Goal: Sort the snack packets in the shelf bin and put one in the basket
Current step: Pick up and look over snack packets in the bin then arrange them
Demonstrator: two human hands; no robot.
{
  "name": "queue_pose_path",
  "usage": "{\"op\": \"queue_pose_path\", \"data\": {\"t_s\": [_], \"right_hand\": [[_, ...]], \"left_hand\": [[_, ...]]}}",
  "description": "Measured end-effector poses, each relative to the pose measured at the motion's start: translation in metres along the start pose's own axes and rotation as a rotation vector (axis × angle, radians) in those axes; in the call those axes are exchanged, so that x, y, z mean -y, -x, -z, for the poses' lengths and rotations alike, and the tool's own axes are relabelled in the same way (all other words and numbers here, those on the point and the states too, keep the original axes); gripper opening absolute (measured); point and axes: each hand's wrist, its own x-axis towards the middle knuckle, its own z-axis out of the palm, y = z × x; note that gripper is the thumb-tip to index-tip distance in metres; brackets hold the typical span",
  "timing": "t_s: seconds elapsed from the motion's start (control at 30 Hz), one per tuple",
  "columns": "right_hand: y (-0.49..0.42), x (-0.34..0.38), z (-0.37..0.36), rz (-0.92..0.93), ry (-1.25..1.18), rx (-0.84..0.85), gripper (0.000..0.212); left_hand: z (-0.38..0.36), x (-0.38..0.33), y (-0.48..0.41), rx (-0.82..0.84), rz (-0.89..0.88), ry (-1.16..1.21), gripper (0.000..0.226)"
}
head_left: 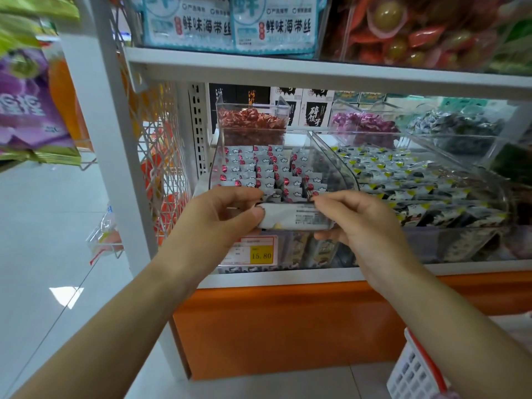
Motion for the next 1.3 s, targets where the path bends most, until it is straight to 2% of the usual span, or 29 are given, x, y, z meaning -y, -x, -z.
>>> {"op": "queue_pose_path", "data": {"t_s": [0.1, 0.33, 0.57, 0.73, 0.87, 0.93, 1.03, 1.1, 1.17, 1.27, 1.3], "right_hand": [[0.000, 0.002, 0.000, 0.021, 0.024, -0.031, 0.022], [0.007, 0.006, -0.004, 0.179, 0.211, 0.009, 0.021], [0.007, 0.007, -0.006, 0.207, 0.239, 0.058, 0.022], [0.006, 0.005, -0.007, 0.173, 0.235, 0.008, 0.021], [0.003, 0.005, -0.003, -0.026, 0.021, 0.014, 0.020], [0.002, 0.005, 0.000, -0.122, -0.067, 0.054, 0.019], [0.001, 0.001, 0.001, -0.163, -0.126, 0.074, 0.020], [0.000, -0.001, -0.001, -0.120, -0.183, 0.072, 0.022], [0.000, -0.001, -0.003, -0.039, -0.263, 0.140, 0.028], [0.001, -0.001, -0.004, 0.077, -0.106, 0.214, 0.045], [0.000, -0.001, -0.005, 0.094, -0.050, 0.212, 0.044]], "left_hand": [[-0.001, -0.001, 0.001, 0.033, -0.031, -0.113, 0.025], [-0.004, -0.001, 0.000, 0.042, 0.026, -0.130, 0.010], [0.007, 0.001, -0.007, 0.028, 0.018, -0.137, 0.030], [0.007, 0.003, -0.006, 0.072, -0.050, -0.241, 0.038], [0.002, 0.002, -0.003, 0.191, -0.056, -0.270, 0.023], [0.001, 0.002, -0.003, 0.166, -0.081, -0.276, 0.013], [0.000, 0.002, -0.003, 0.113, -0.092, -0.289, 0.016], [-0.002, 0.004, -0.003, 0.048, -0.120, -0.287, 0.019], [-0.003, 0.005, -0.005, -0.025, -0.151, -0.243, 0.015], [-0.003, 0.006, -0.007, -0.117, -0.154, -0.188, 0.016], [-0.004, 0.007, -0.007, -0.137, -0.152, -0.185, 0.013]]}}
